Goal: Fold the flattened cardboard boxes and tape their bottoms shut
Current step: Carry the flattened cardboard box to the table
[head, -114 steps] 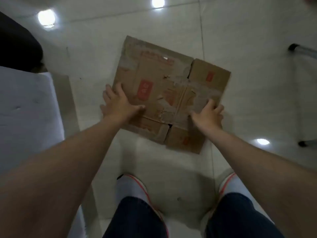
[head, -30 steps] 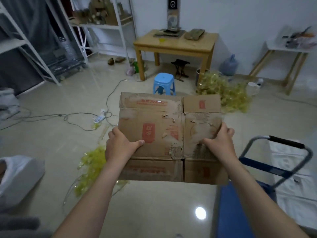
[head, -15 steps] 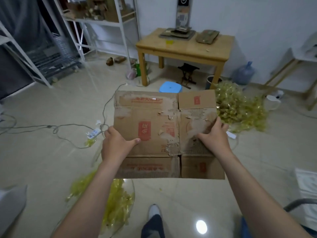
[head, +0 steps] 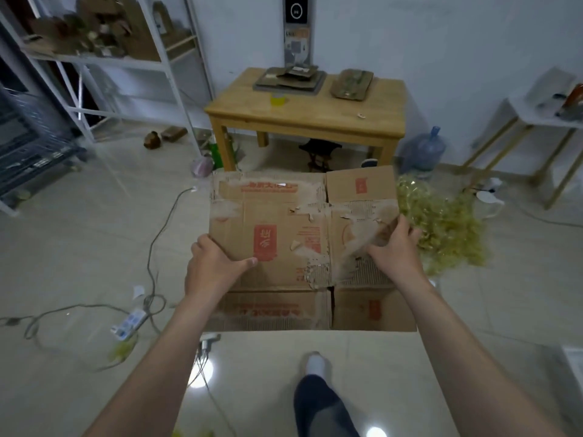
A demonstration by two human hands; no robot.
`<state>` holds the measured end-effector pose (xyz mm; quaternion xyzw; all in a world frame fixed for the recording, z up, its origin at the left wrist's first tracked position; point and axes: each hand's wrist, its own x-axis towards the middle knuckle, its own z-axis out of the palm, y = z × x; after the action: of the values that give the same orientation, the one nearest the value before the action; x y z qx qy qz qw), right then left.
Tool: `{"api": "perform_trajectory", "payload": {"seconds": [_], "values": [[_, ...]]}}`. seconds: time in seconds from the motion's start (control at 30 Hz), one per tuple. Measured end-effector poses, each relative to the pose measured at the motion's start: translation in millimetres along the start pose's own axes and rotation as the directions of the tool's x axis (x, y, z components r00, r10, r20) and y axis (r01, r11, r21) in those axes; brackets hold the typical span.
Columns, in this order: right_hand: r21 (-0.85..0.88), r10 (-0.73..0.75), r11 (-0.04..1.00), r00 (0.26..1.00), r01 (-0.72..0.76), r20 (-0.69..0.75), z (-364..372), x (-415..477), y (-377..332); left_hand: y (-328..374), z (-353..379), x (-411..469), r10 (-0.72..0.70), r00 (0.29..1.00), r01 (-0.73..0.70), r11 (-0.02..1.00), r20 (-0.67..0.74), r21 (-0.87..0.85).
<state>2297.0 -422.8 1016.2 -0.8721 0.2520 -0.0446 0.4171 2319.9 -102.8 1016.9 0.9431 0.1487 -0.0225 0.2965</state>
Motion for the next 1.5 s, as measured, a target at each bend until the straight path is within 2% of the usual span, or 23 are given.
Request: {"api": "perform_trajectory", "payload": {"seconds": [0.2, 0.5, 0.83, 1.0, 1.27, 1.5], "values": [[0.013, 0.009, 1.0, 1.0, -0.009, -0.007, 63, 175, -64, 61, 23, 189, 0.011, 1.0, -0.011, 1.0, 0.011, 0.014], [-0.053, 0.004, 0.999, 1.0, -0.003, 0.029, 140, 395, -196, 130, 12, 440, 0.002, 1.0, -0.002, 1.0, -0.015, 0.015], [-0.051, 0.081, 0.995, 0.996, -0.082, -0.023, 265, 605, -304, 167, 35, 728, 0.046, 0.998, -0.046, 0.999, 0.047, 0.007], [-0.067, 0.166, 0.983, 0.983, -0.172, -0.078, 300, 703, -366, 214, 41, 870, 0.091, 0.985, -0.089, 0.996, 0.147, -0.019], [-0.003, 0.236, 0.971, 0.957, -0.24, -0.169, 299, 821, -415, 293, 61, 1007, 0.176, 0.956, -0.172, 0.984, 0.234, -0.038], [0.003, 0.266, 0.963, 0.947, -0.27, -0.182, 298, 922, -420, 355, 101, 1093, 0.208, 0.943, -0.215, 0.977, 0.259, 0.0]]}}
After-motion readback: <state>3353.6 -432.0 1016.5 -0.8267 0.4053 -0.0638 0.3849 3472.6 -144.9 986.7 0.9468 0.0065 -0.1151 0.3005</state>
